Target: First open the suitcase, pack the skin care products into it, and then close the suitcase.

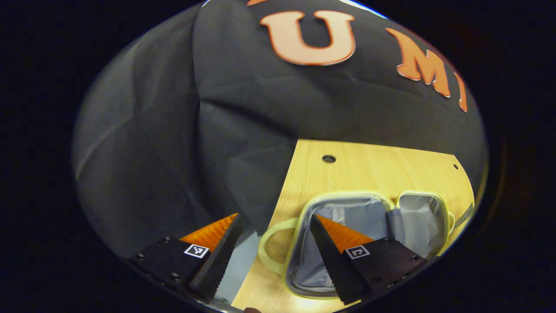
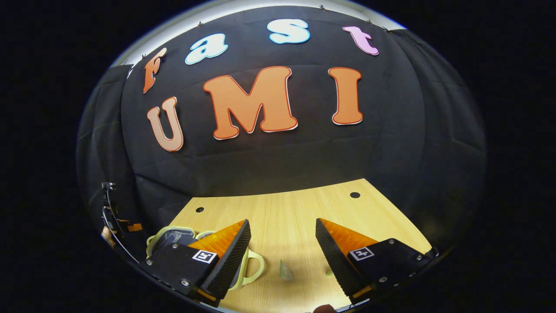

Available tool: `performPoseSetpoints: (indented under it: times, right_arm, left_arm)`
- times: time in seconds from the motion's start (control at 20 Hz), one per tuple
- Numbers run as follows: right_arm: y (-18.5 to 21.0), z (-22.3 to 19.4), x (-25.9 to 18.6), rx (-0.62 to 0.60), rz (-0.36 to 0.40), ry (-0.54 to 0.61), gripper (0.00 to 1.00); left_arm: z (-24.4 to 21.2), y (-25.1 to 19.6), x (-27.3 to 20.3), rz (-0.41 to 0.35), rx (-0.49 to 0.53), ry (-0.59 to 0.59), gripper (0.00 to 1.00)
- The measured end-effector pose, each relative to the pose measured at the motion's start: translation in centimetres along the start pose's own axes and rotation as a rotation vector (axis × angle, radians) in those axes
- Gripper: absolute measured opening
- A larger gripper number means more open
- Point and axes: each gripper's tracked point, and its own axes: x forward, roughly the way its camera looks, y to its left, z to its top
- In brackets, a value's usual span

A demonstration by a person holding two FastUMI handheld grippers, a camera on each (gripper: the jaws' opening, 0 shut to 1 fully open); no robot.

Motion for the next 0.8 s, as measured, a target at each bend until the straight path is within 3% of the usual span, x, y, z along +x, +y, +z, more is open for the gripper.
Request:
performPoseSetpoints:
  times: [0.15, 0.4, 0.8]
  right_arm:
    - [-1.8, -0.3, -0.4, -0.002, -0.009, -0.006, 0.95]
    - [-5.5, -0.5, -0.6, -0.005, -0.001, -0.005, 0.95]
    - [-13.6, -0.8, 0.4, 0.012, 0.022, 0.025, 0.95]
  left_arm:
    - [4.7, -5.4, -4.2, -0.049, 0.022, -0.102, 0.97]
    - [9.4, -18.8, -10.2, -0.195, 0.029, -0.234, 0.97]
    - [8.7, -40.9, -16.7, -0.442, -0.011, -0.259, 0.97]
